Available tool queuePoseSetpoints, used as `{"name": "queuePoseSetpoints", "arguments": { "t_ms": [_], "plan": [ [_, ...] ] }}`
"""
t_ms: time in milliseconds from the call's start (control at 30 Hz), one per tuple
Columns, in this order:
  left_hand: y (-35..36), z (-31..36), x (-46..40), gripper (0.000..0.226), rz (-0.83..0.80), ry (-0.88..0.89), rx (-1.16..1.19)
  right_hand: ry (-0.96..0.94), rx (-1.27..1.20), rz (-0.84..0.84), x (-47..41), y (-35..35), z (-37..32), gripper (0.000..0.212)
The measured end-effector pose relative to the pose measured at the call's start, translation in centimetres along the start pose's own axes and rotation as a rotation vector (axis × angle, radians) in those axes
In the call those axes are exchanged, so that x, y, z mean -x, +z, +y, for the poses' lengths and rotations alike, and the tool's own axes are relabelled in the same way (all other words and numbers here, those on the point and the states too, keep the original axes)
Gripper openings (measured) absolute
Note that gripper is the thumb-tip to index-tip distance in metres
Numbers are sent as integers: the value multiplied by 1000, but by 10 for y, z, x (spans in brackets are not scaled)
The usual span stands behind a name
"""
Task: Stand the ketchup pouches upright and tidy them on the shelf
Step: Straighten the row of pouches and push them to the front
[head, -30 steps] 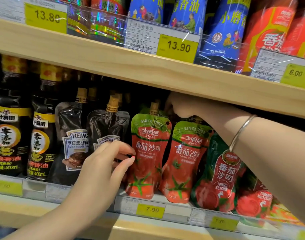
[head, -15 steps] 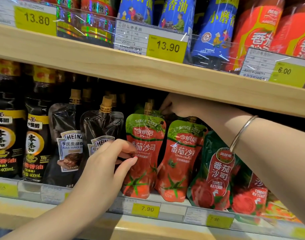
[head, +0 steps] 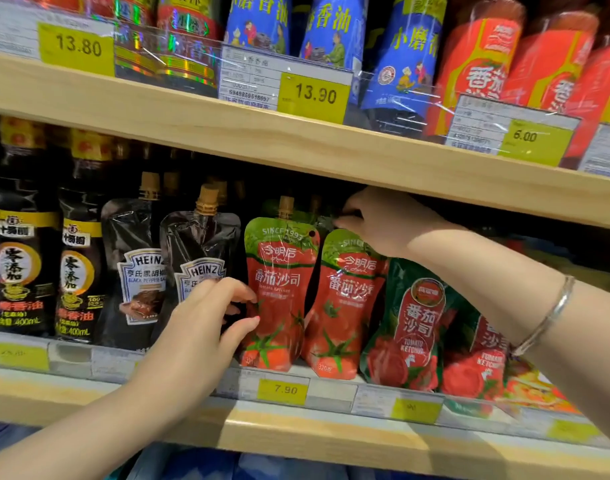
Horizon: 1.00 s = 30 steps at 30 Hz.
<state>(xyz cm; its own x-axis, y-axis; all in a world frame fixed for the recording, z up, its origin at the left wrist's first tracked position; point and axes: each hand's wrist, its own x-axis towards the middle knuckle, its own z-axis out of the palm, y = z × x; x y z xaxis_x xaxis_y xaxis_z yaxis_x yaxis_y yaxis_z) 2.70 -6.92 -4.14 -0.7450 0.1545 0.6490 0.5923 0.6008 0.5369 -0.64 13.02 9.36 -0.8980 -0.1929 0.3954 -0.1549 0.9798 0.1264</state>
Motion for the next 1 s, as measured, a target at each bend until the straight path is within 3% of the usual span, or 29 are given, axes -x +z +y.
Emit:
{"name": "queuePoseSetpoints", "arguments": {
  "t_ms": [133, 300, 567, 767, 833, 900, 1000],
  "plan": [
    [9, -1, 6, 21, -75, -99, -91, 78, -163, -32, 15, -7, 5, 45],
    [20, 0, 10, 25, -152, -155, -162, 50, -166, 39, 25, -11, 2, 30],
    [17, 2, 11, 27, -204, -154, -200, 35, -188, 21, 28, -13, 9, 29],
    [14, 1, 16, 32, -241, -82, -213, 81, -209, -59, 33, -11, -2, 47],
    [12, 1, 19, 35, -235, -53, -236, 110, -177, -1, 43, -7, -3, 54],
    [10, 2, 23, 37, -226, -21, -273, 110, -98, 163, 67, 4, -5, 54],
    [7, 2, 32, 39, -270, 48, -394, -70, 54, 277, 115, 36, -10, 36]
  ]
}}
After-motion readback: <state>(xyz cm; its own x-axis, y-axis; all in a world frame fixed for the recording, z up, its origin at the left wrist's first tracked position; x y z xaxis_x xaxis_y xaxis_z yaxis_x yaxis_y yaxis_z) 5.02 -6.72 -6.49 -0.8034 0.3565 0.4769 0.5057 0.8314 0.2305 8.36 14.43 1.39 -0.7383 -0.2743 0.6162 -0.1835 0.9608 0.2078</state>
